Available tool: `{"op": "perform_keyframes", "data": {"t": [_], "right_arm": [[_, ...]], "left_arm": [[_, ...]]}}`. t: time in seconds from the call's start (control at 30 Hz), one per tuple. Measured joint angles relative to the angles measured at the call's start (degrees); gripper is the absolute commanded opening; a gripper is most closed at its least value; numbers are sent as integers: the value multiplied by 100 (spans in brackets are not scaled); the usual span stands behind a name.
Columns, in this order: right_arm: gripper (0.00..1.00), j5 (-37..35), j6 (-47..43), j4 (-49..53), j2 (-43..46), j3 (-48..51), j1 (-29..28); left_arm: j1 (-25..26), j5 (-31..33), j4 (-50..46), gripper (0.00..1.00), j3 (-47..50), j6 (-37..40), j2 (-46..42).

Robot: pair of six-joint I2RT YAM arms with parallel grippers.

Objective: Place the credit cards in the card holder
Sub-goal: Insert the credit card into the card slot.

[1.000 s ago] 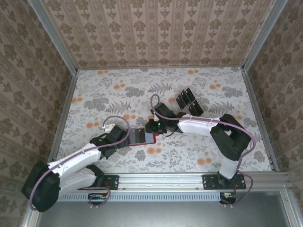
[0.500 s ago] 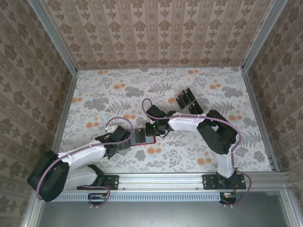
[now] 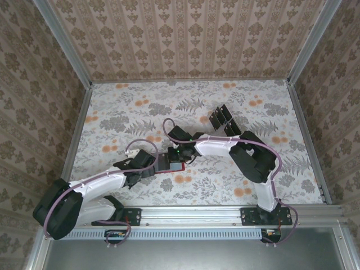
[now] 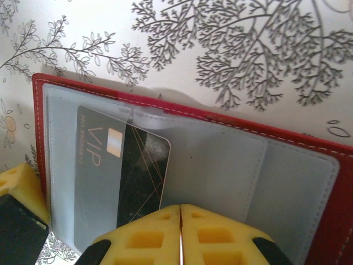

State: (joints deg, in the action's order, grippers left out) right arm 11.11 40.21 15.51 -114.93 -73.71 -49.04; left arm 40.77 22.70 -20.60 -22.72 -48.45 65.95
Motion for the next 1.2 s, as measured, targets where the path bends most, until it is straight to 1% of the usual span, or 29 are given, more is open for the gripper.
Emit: {"op": "perform_keyframes", "data": {"t": [0.37,0.53,0.63,0.87,1.03,1.2], "right_arm": [[11,-7,-90,271,-254,-450,-151],[11,-28,-153,304,-269,-487,-155],[11,-52,-162,179,-188,-269,-144],[10,-39,-129,-210,317,535,17],[10,-39,-127,-269,433,684,125],[9,-42,-170,-186,487,684,166]], "left_arm": [[17,24,44,100,-9,0,76],[39,39,44,100,-15,0,85],[39,39,39,100,-17,2,81],[39,-31,-44,100,-68,24,-35],[39,-44,-81,100,-221,74,-236],[37,-44,-83,100,-304,120,-256]]}}
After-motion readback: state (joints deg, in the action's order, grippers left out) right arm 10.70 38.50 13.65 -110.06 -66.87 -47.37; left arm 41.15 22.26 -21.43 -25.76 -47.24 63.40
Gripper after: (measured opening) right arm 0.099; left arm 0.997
